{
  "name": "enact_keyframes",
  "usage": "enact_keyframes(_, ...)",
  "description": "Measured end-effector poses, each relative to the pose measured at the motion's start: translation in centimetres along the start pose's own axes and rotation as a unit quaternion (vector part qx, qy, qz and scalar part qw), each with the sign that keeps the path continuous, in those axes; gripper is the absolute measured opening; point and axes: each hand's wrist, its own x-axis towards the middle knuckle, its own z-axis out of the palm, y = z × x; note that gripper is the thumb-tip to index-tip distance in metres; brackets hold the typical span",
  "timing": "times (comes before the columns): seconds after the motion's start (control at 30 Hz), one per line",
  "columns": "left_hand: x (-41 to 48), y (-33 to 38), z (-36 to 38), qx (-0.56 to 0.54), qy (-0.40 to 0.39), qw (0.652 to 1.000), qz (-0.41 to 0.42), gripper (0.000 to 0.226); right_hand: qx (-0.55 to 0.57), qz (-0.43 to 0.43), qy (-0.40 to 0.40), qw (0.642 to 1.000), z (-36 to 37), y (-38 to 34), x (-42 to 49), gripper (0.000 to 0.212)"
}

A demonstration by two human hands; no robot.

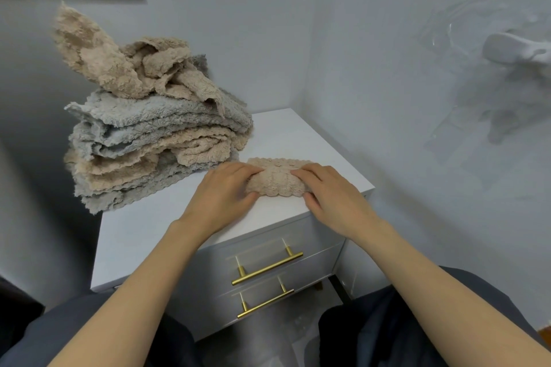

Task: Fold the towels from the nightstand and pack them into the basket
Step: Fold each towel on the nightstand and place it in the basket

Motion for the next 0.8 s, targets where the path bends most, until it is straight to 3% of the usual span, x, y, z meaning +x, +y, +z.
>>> enact_keyframes(0.17,0.1,0.0,-0.2,-0.099,-0.017,0.994,-0.043,0.029,0.081,0.039,0.033,0.995,-0.5,0.3,0.2,0.033)
enact_keyframes(0.27,0.5,0.2,-0.2,-0.174,-0.053,0.977,-0.108,0.044,0.167,0.073,0.014,0.983,-0.7,0.4,0.5,0.029)
enact_keyframes(0.47,1.6,0.3,0.8,-0.113,-0.062,0.968,-0.215,0.046,0.241,0.116,-0.025,0.963,-0.6,0.7,1.1,0.029)
enact_keyframes(0.6,1.9,0.3,1.1,-0.068,-0.073,0.970,-0.221,0.041,0.225,0.137,-0.032,0.964,-0.4,0.7,2.0,0.032)
enact_keyframes(0.67,2.0,0.1,1.1,-0.083,-0.070,0.967,-0.232,0.038,0.220,0.148,-0.055,0.963,-0.5,0.7,2.2,0.022)
enact_keyframes(0.73,2.2,0.0,1.3,-0.092,-0.074,0.964,-0.237,0.043,0.203,0.166,-0.073,0.962,-0.6,0.6,2.5,0.026)
enact_keyframes(0.8,2.4,0.1,1.3,-0.096,-0.083,0.962,-0.240,0.051,0.184,0.184,-0.078,0.962,-0.4,0.5,2.8,0.015)
